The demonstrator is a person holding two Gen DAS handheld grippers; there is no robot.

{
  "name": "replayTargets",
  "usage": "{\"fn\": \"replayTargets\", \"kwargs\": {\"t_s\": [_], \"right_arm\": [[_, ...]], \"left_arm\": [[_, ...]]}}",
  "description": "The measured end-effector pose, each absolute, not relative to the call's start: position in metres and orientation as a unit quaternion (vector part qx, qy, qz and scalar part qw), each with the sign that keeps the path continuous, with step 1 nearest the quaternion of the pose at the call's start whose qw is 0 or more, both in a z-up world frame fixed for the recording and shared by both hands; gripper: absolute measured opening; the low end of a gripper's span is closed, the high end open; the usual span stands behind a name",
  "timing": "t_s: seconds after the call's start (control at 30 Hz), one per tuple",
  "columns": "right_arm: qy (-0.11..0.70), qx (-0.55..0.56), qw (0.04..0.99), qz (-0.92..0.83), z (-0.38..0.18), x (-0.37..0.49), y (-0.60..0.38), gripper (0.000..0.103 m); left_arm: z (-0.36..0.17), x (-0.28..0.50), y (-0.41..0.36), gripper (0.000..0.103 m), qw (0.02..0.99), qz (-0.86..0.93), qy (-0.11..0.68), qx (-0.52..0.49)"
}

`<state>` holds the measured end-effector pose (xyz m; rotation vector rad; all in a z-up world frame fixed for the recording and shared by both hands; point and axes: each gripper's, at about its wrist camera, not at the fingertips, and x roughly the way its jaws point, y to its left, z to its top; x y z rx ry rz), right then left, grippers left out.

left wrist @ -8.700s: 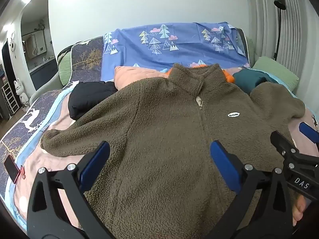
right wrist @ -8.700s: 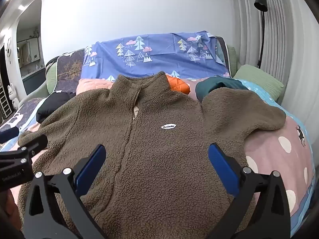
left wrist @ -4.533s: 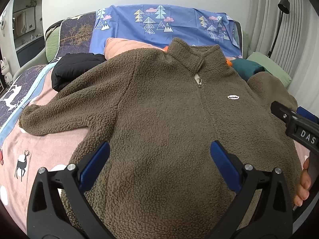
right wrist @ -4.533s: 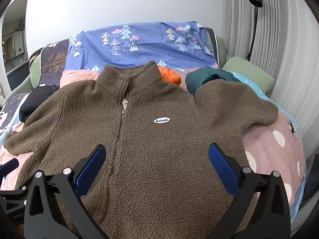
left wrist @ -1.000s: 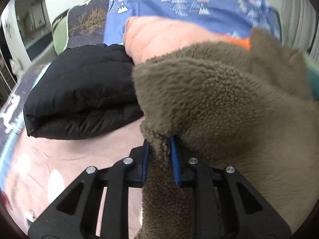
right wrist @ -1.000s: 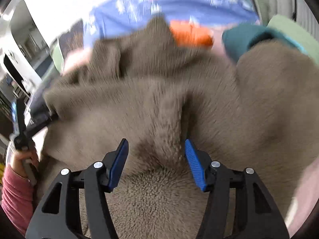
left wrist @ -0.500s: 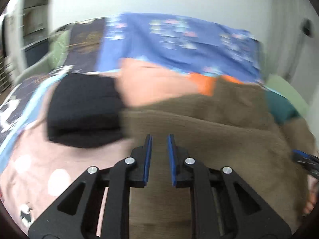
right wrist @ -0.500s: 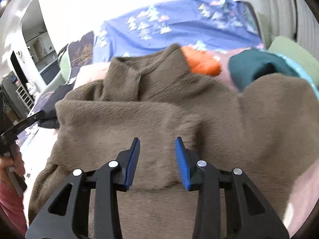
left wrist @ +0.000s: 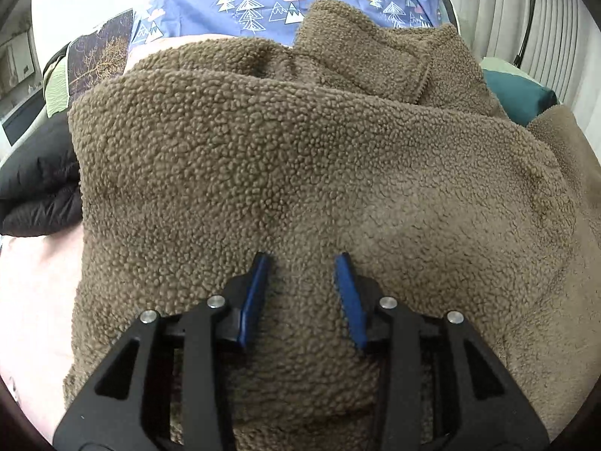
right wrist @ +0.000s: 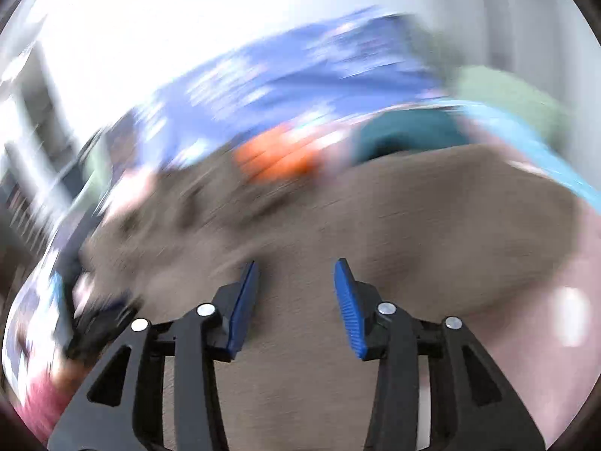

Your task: Fold large clothes

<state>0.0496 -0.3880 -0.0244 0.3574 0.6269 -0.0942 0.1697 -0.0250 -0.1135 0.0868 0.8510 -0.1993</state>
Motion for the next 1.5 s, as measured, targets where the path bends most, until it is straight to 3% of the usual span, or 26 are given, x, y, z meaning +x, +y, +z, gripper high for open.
{"fn": "replayTargets", "kwargs": {"t_s": [0.23, 0.37, 0.57, 0.6, 0.63, 0.67, 0.7, 0.77, 0.97, 1.03, 1.13, 1.2, 1.3, 1.4, 1.5], "right_arm": [[0.271, 0.459, 0.813, -0.234, -0.094, -0.002, -0.627, 0.045], [0.263, 0.532, 0.778, -0.204, -0.132, 0.000, -0.663, 0.068], [0.230, 0.548, 0.781, -0.190, -0.134, 0.014, -0.676, 0.072], [0.232, 0.545, 0.782, -0.194, -0.133, 0.020, -0.674, 0.070], [0.244, 0.533, 0.785, -0.201, -0.131, 0.027, -0.672, 0.052], [0.256, 0.524, 0.786, -0.205, -0.130, 0.037, -0.672, 0.021], [0.278, 0.515, 0.785, -0.201, -0.131, 0.046, -0.671, 0.013], [0.284, 0.498, 0.796, -0.196, -0.127, 0.047, -0.665, 0.013], [0.206, 0.356, 0.906, -0.097, -0.007, 0.051, -0.563, 0.012], [0.201, 0.256, 0.943, -0.066, 0.034, 0.060, -0.495, 0.012], [0.185, 0.131, 0.974, 0.017, 0.064, 0.070, -0.379, 0.012], [0.190, 0.087, 0.973, 0.100, 0.058, 0.078, -0.301, 0.013], [0.222, 0.052, 0.956, 0.186, 0.028, 0.089, -0.221, 0.014], [0.317, -0.016, 0.918, 0.239, -0.034, 0.104, -0.148, 0.026], [0.372, -0.040, 0.894, 0.245, -0.075, 0.104, -0.130, 0.027]], "left_arm": [[-0.117, 0.157, -0.034, 0.040, 0.907, -0.083, 0.408, 0.069], [-0.117, 0.159, -0.035, 0.040, 0.907, -0.078, 0.407, 0.077], [-0.117, 0.159, -0.037, 0.040, 0.907, -0.079, 0.407, 0.074], [-0.117, 0.161, -0.035, 0.040, 0.907, -0.079, 0.407, 0.074], [-0.117, 0.161, -0.035, 0.040, 0.907, -0.079, 0.407, 0.073], [-0.117, 0.161, -0.035, 0.040, 0.907, -0.079, 0.407, 0.073], [-0.116, 0.161, -0.034, 0.040, 0.907, -0.080, 0.407, 0.072], [-0.115, 0.162, -0.032, 0.041, 0.907, -0.082, 0.407, 0.067], [-0.113, 0.163, -0.025, 0.041, 0.908, -0.091, 0.407, 0.045], [-0.112, 0.163, -0.021, 0.042, 0.908, -0.093, 0.406, 0.038], [-0.108, 0.160, -0.015, 0.052, 0.911, -0.089, 0.401, 0.024], [-0.099, 0.154, -0.004, 0.068, 0.915, -0.080, 0.395, 0.003], [-0.078, 0.139, 0.025, 0.073, 0.921, -0.095, 0.373, -0.054], [-0.061, 0.126, 0.056, 0.076, 0.921, -0.115, 0.357, -0.109], [-0.051, 0.113, 0.089, 0.079, 0.903, -0.166, 0.348, -0.189]]}}
